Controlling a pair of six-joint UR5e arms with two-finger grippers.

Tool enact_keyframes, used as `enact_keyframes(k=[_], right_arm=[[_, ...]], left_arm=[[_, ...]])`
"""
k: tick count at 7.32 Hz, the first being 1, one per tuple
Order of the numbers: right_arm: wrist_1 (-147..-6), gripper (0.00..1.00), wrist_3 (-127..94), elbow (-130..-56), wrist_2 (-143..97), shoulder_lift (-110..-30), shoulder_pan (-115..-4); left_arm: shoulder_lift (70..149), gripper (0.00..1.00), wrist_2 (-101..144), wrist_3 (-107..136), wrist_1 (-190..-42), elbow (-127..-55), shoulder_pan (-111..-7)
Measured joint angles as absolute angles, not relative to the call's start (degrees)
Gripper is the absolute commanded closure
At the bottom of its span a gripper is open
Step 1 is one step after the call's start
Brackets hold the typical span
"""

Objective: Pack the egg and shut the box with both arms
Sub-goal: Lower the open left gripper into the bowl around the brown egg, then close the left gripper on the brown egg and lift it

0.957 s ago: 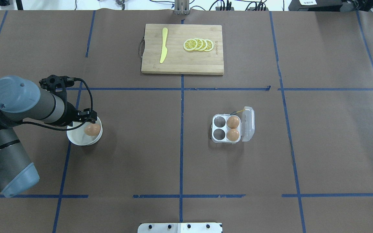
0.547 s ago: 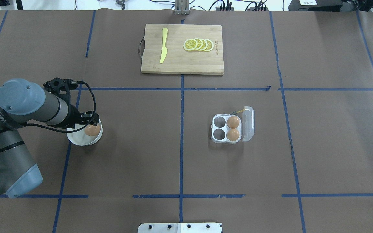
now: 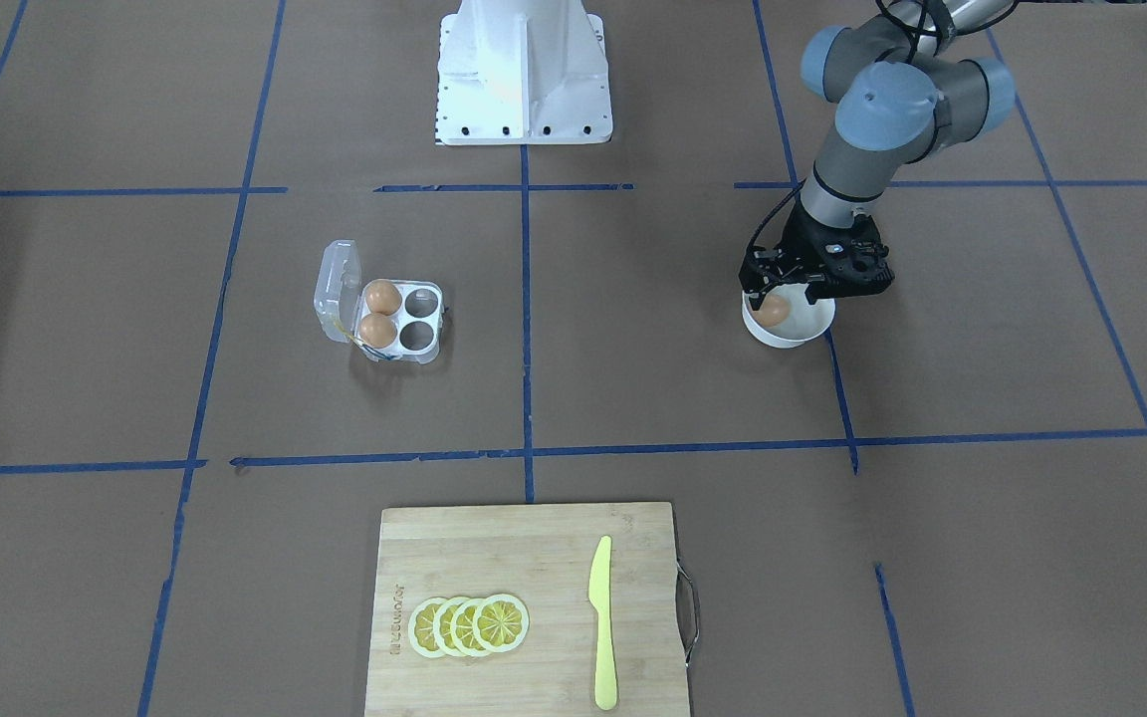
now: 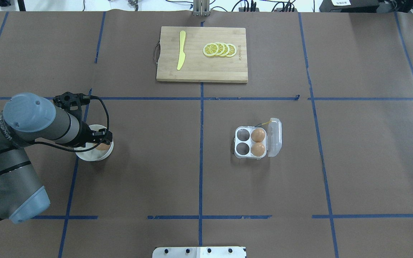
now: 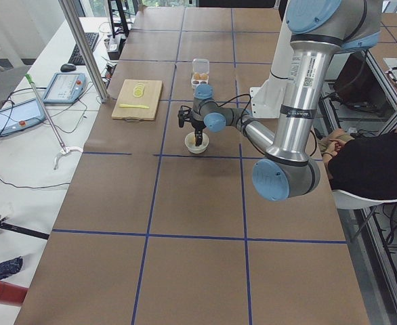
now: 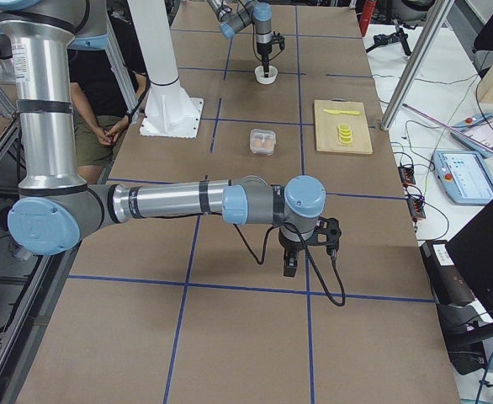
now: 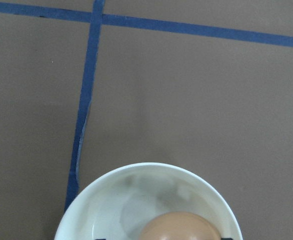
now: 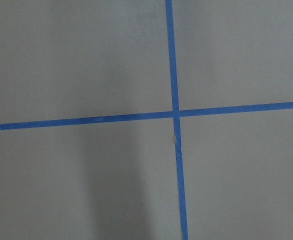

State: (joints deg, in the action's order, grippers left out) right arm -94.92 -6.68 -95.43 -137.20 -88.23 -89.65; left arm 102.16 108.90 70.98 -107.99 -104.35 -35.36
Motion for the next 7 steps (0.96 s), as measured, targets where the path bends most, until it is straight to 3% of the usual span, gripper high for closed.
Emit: enact_keyframes(k=[6,7], right_arm=[[-94.92,0.0,-6.68,-95.49,-137.23,-88.16,-89.65],[-94.92,0.0,-6.68,-95.52,-137.22,-88.17,-89.65]], left_arm=[[102.05,0.19,108.81,70.93,-110.11,-102.6,-34.51],[102.04,0.24,108.81,70.91,-110.14,-102.37,-34.38]])
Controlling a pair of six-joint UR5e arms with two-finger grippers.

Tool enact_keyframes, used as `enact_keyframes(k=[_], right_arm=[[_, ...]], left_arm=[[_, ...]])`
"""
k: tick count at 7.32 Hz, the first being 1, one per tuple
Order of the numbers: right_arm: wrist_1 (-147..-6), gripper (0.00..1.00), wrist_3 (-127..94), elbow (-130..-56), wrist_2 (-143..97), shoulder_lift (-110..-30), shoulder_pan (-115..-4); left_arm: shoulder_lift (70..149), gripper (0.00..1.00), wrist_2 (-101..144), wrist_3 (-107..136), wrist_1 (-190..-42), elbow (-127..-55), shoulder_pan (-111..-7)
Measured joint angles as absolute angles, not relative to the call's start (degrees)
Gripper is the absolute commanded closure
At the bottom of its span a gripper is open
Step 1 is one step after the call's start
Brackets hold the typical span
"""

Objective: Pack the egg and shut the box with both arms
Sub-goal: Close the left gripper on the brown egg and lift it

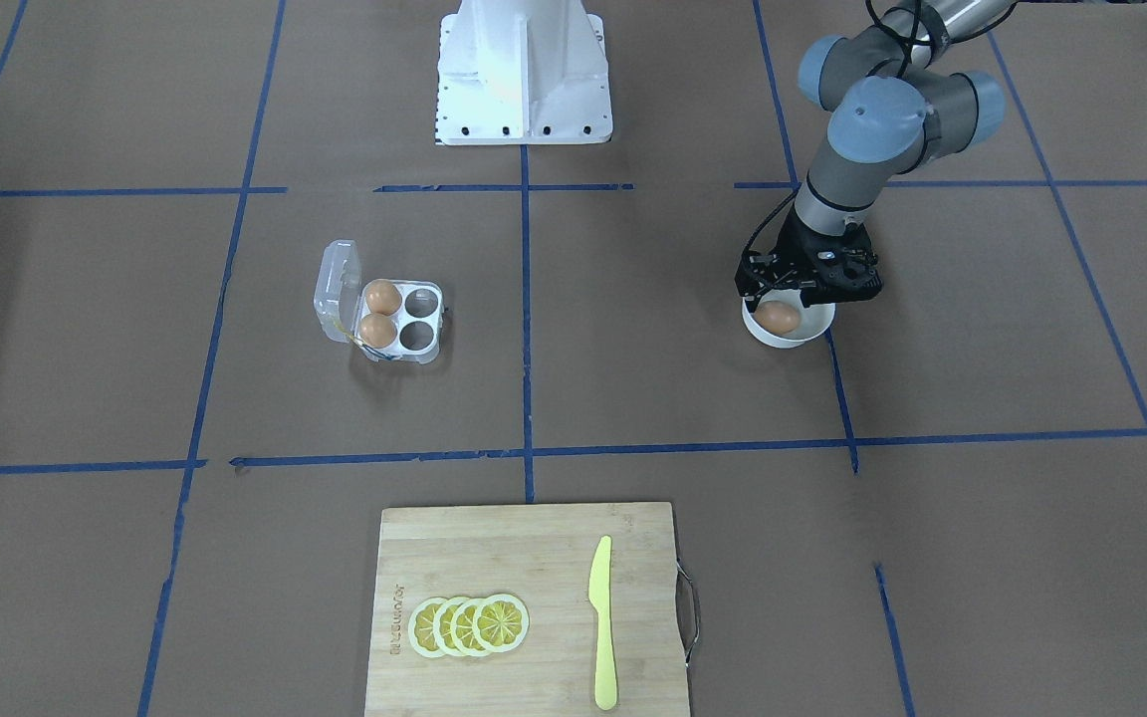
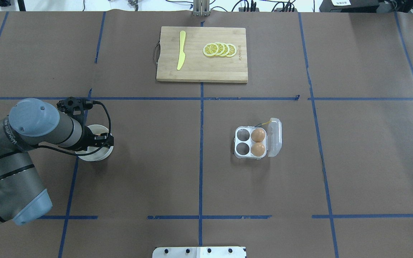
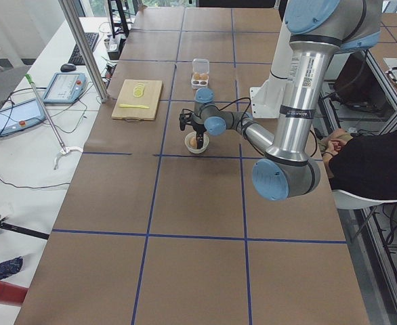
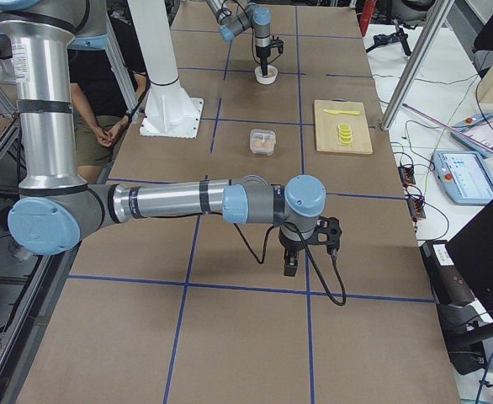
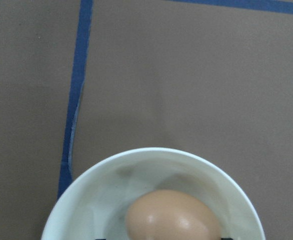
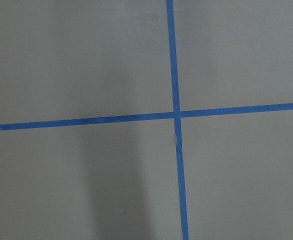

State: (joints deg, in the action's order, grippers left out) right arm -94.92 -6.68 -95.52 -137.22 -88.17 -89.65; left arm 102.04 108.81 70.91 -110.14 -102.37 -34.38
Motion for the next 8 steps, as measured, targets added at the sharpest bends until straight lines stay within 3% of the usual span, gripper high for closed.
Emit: enact_keyframes(k=[4,8], right_arm=[[-94.92,0.0,-6.68,-95.46,-137.28,-88.24,-89.65],[-94.92,0.0,-6.68,-95.42,-137.29,-88.24,-89.65]], left_arm=[[102.24,0.33,108.79,70.7,-110.13,-102.08,-34.28],[102.66,0.27,108.79,70.59,-110.08,-102.26,-34.22]])
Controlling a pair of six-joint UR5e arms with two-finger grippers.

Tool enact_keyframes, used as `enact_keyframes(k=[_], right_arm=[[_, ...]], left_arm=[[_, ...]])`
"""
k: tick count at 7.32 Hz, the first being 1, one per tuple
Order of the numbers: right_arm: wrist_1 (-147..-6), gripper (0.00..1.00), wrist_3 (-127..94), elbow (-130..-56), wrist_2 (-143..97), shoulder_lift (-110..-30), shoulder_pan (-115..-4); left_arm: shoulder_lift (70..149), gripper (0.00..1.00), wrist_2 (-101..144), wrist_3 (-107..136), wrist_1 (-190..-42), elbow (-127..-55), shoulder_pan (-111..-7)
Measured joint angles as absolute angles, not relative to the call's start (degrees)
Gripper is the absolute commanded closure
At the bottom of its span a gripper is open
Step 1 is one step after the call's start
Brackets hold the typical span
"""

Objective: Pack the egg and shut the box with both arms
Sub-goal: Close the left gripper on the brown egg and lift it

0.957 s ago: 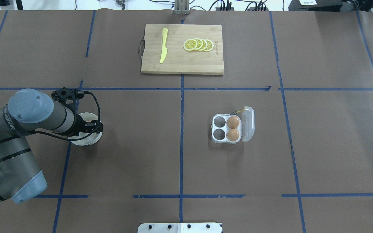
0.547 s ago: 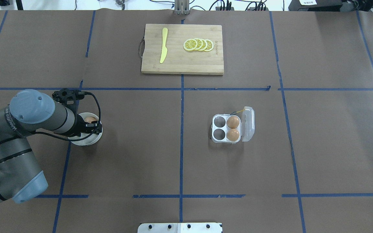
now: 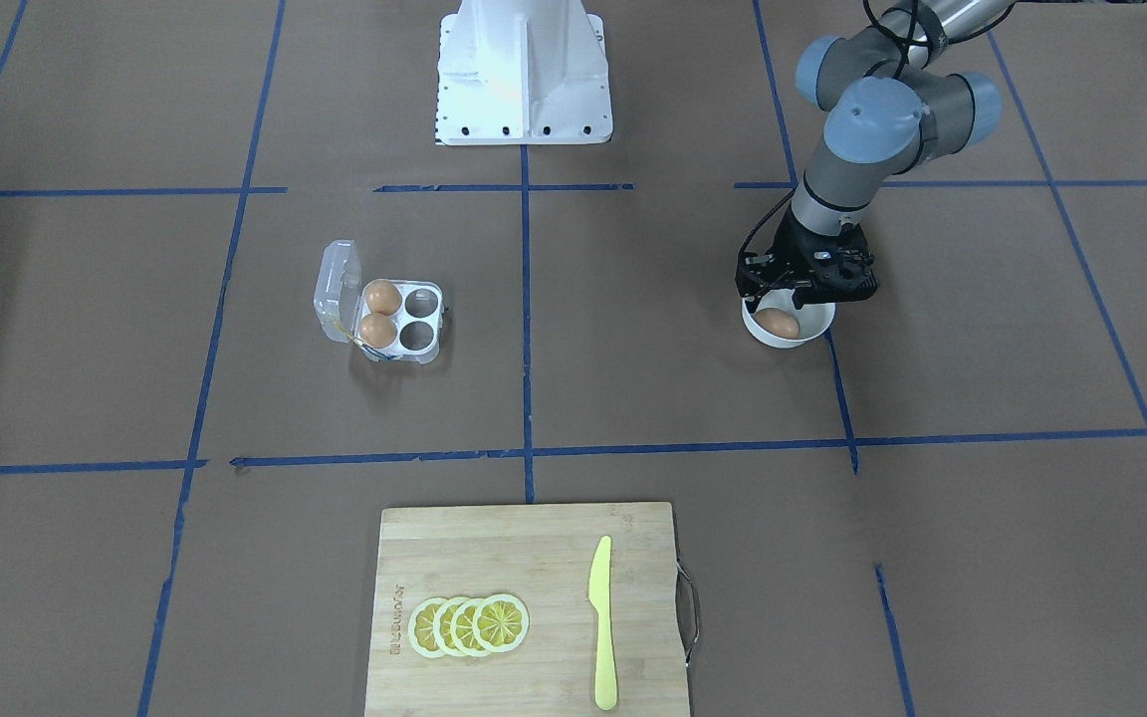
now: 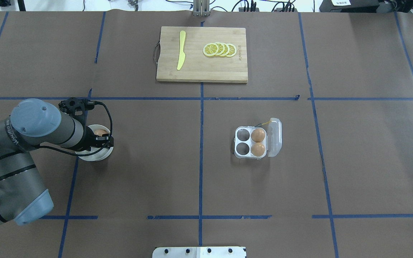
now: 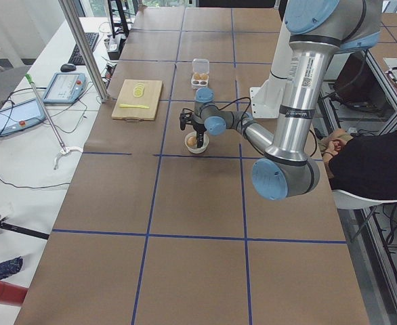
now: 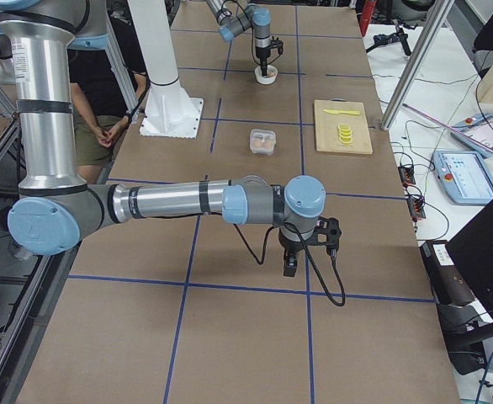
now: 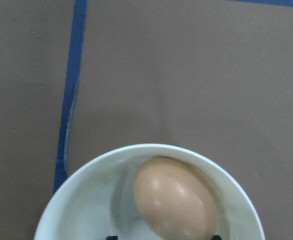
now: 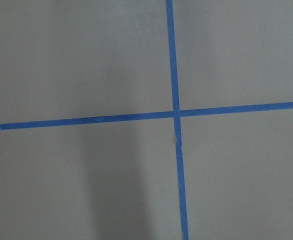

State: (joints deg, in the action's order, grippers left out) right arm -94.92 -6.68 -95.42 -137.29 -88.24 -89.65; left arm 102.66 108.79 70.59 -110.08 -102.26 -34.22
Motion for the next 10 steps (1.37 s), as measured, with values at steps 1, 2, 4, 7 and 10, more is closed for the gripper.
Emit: enact_keyframes(k=[1,2,4,7,10], right_arm=[[-94.92,0.0,-6.68,-95.39,-137.29,-88.24,-89.65],[-94.92,0.0,-6.68,-95.38,-137.29,-88.27,-89.65],[-94.92,0.0,-6.68,-95.36,-137.28,-88.31,-89.65],[-94.92,0.0,-6.68,-95.36,-137.29,-88.33,-89.65],[-94.92,0.0,-6.68,-95.4,-137.31,-88.38,-89.65]], left_arm=[[103.17,0.27,108.75,70.58,-110.01,-102.02,-34.21],[103.6,0.28,108.73,70.58,-109.97,-101.83,-34.21],[104.08,0.29,108.72,70.55,-109.95,-101.35,-34.23],[104.37,0.38,108.11,70.32,-110.03,-100.03,-34.41],[104.4,0.76,106.8,69.95,-109.98,-99.75,-34.74]])
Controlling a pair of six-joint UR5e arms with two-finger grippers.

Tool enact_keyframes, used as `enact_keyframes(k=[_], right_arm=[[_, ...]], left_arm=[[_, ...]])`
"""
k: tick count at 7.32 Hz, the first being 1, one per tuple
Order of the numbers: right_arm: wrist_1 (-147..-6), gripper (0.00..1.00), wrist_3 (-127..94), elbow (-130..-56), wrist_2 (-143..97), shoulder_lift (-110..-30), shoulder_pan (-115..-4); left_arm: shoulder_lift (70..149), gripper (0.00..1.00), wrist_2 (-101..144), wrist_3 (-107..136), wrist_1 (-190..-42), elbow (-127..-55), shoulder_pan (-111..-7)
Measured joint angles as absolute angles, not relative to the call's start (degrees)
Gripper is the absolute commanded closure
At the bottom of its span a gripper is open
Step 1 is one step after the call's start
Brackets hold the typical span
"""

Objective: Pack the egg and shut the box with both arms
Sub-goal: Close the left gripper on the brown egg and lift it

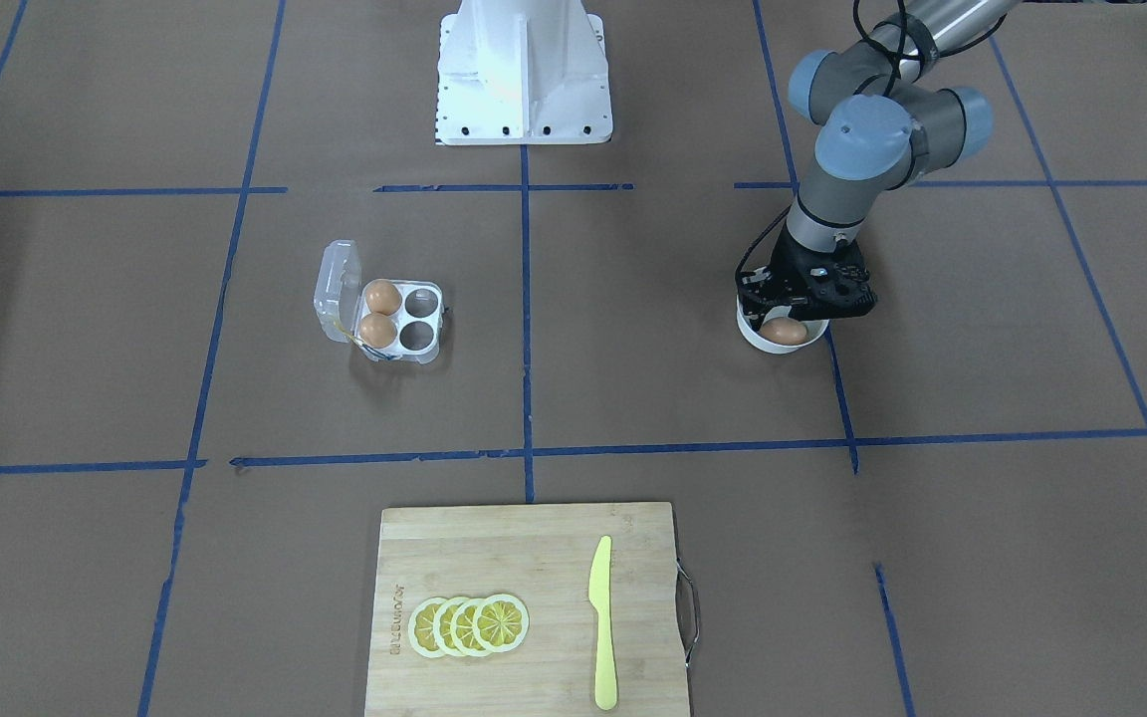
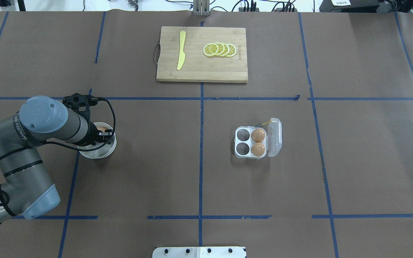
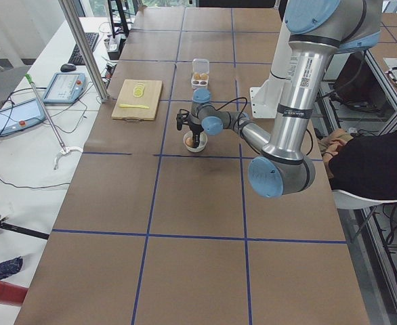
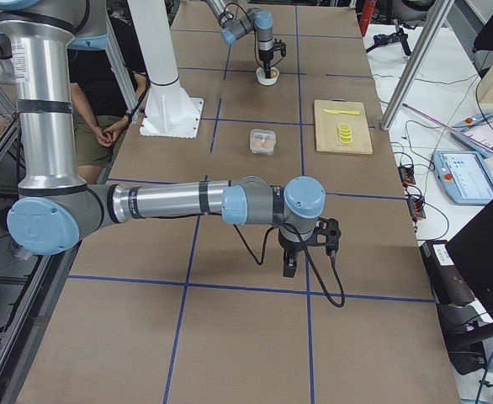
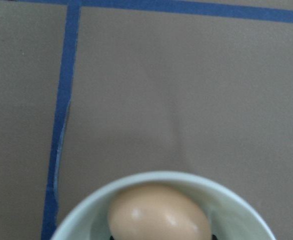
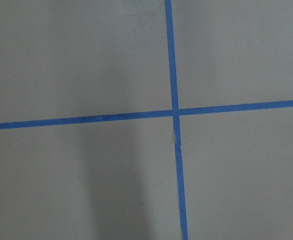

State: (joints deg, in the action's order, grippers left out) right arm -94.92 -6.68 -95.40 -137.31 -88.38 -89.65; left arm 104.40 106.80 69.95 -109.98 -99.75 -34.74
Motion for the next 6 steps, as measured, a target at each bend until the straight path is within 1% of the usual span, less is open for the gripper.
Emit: enact_keyframes(k=[1,2,3,4,6], right_arm=[[-94.92,0.0,-6.68,-95.42,-137.34,-88.43,-89.65],[-94.92,0.0,-6.68,-95.4,-137.36,-88.47,-89.65],[-94.92,0.0,-6.68,-95.39,-137.37,-88.49,-89.65],[-94.92,0.0,-6.68,-95.4,-137.36,-88.5,-89.65],[-94.92,0.0,-6.68,-95.4,-137.35,-88.5,-89.65]], left_arm=[[104.34,0.78,106.74,69.99,-109.96,-100.07,-34.89],[104.26,0.67,106.71,70.03,-109.96,-100.67,-35.09],[104.14,0.37,106.72,70.04,-109.93,-101.36,-35.25],[104.08,0.25,106.75,70.05,-109.9,-101.79,-35.32],[104.23,0.2,106.77,70.11,-109.87,-101.57,-35.64]])
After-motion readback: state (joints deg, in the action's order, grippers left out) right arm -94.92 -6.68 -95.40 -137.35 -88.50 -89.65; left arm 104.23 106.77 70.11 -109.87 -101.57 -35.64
